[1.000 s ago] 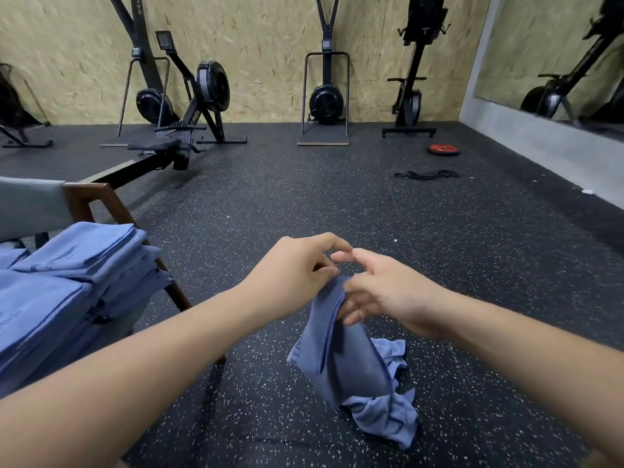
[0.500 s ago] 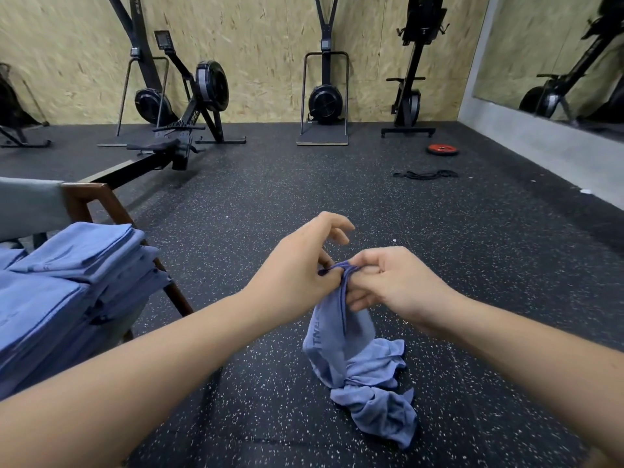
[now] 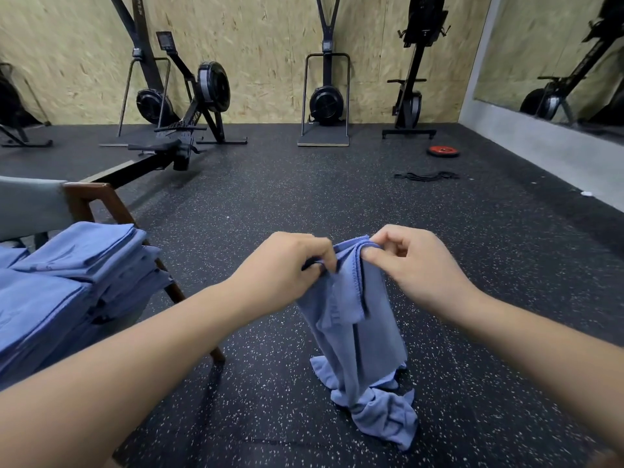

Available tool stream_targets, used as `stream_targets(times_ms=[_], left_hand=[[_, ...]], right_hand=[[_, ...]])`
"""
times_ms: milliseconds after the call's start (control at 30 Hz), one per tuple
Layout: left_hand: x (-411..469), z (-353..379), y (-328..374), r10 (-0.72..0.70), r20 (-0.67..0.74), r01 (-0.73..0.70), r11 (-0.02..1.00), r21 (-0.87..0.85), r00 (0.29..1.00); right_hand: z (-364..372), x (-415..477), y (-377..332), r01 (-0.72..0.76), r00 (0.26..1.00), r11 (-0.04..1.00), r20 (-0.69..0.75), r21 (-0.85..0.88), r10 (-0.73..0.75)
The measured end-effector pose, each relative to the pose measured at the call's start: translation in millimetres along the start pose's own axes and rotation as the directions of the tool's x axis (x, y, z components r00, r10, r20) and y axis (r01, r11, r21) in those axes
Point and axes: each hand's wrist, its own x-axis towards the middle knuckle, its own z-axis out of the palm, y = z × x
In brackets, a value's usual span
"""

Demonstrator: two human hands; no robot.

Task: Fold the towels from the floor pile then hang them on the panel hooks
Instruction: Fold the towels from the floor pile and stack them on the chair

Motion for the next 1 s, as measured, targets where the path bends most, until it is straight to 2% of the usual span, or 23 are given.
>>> stream_targets(times_ms=[167,267,467,600,800,1000], left_hand=[[1.7,8.6,3.6,0.066,-0.072,-0.066,0.998,-0.006,0.995],[2.3,7.9,9.6,0.085,-0.07,-0.085,0.996,0.007,0.994],[4.5,8.2,9.5,-0.124,-0.083,0.126,0.992,0.016,0.989],[2.7,7.9,20.3,-0.155,-0.077,0.15,0.986,-0.067,0.985],[1.6,13.1,26.1,-0.09,-0.043,0.095,0.988,0.123,0.995],[6.6,2.9,12.6,-0.106,-0.024,0.109,0.973,0.201,0.994]], right_hand=[[3.6,-1.4,-5.0,0.063,0.997,0.998,-0.032,-0.021,-0.064],[7.2,-1.7,-6.3,0.052,0.999,0.997,-0.017,0.054,-0.051],[9.3,-2.1,-7.1,0.078,0.997,0.99,-0.035,0.121,-0.074],[11.4,-3.4,-8.3,0.113,0.993,0.986,0.002,0.123,-0.114],[17.1,-4.2,-8.1,0.151,0.983,0.981,0.082,0.121,-0.162],[8.9,1.0,2.5,0.153,0.986,0.987,0.055,0.054,-0.156]])
